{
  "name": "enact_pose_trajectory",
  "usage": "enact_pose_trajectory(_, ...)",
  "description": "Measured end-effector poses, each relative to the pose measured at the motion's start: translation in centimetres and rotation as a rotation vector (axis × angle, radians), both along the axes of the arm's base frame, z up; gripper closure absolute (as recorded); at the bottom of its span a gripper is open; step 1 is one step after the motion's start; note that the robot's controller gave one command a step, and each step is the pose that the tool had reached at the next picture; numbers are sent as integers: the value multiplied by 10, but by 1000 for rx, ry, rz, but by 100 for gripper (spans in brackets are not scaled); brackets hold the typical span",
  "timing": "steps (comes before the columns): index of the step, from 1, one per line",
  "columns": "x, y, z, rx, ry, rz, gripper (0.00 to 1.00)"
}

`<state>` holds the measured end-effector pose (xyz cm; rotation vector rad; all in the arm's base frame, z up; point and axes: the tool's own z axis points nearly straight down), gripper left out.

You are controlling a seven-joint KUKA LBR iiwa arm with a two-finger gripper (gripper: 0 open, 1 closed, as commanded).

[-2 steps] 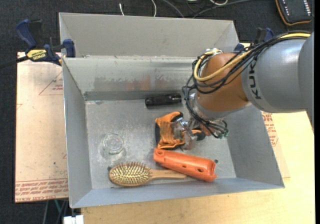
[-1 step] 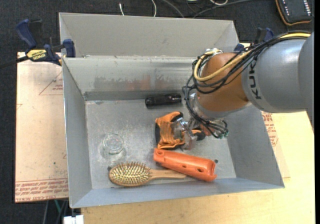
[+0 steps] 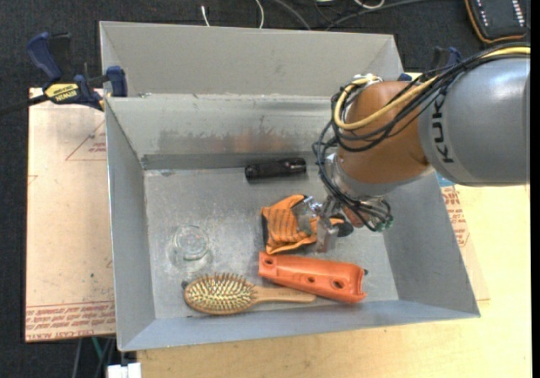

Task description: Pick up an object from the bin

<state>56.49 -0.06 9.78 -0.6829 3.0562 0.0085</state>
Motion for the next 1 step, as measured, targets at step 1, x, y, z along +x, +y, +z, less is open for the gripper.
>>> enact_pose_trajectory(1, 17, -7, 11, -2, -10, 253, 100)
